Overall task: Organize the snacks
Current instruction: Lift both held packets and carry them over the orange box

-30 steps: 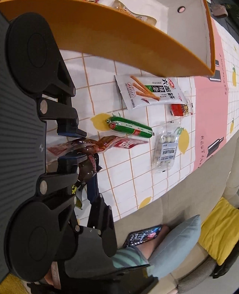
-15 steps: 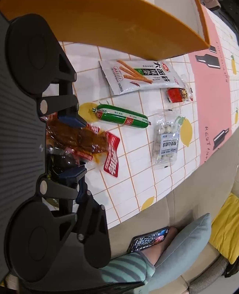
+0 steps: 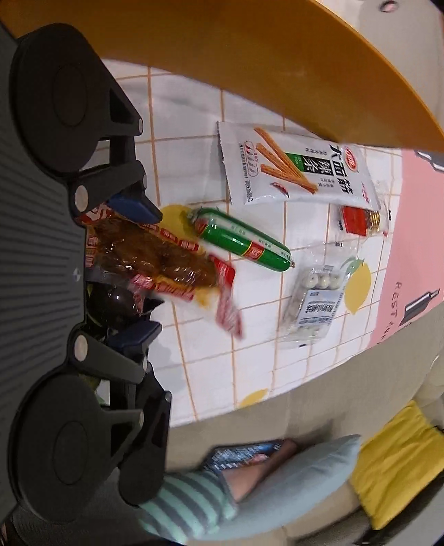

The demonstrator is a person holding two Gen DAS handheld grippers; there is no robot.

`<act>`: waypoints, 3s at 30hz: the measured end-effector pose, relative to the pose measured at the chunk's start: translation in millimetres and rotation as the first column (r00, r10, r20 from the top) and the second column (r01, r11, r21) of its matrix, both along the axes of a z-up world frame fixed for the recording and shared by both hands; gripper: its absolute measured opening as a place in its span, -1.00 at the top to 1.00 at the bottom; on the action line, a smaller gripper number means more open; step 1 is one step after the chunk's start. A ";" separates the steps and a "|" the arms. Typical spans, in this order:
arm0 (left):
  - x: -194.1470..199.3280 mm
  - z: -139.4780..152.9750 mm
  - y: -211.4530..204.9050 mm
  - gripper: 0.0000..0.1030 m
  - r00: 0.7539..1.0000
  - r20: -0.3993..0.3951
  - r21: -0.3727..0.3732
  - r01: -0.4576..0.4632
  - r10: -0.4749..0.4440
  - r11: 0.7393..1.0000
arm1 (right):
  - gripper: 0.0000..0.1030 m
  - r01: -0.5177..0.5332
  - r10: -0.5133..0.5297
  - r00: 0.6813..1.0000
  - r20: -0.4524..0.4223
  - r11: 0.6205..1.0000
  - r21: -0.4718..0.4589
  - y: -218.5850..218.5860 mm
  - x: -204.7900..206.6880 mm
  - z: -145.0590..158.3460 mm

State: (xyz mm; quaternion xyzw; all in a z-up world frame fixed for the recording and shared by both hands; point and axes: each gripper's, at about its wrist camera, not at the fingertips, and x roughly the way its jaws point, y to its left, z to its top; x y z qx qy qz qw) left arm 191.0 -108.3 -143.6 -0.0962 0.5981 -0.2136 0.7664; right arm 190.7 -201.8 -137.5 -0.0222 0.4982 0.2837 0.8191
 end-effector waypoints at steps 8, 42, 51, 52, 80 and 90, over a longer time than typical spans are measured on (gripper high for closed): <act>1.5 1.6 9.7 -0.21 0.998 -0.034 -0.010 -0.049 0.049 0.999 | 0.14 -0.020 0.019 1.000 0.020 1.000 0.012 8.9 0.0 2.7; -3.4 16.6 10.7 0.50 0.985 0.171 0.202 -0.046 0.011 0.978 | 0.11 0.019 -0.019 1.000 0.008 0.997 -0.077 9.0 8.4 -6.9; -13.0 22.7 11.5 0.62 0.980 0.196 0.186 -0.059 0.022 0.981 | 0.13 0.026 -0.026 1.000 0.006 0.996 -0.090 9.7 6.6 -2.3; -15.0 25.2 11.8 0.62 0.979 0.203 0.187 -0.064 0.025 0.980 | 0.14 0.025 -0.023 1.000 0.015 0.995 -0.096 10.2 5.6 -0.1; -35.0 180.7 93.6 0.62 0.890 0.429 0.059 -0.197 0.154 0.979 | 0.14 0.074 -0.099 0.937 0.335 0.993 0.087 38.4 6.5 140.8; -6.2 179.5 139.1 0.62 0.898 0.409 0.172 -0.249 0.160 0.953 | 0.14 -0.060 0.076 0.919 0.386 0.997 -0.054 120.6 44.1 161.5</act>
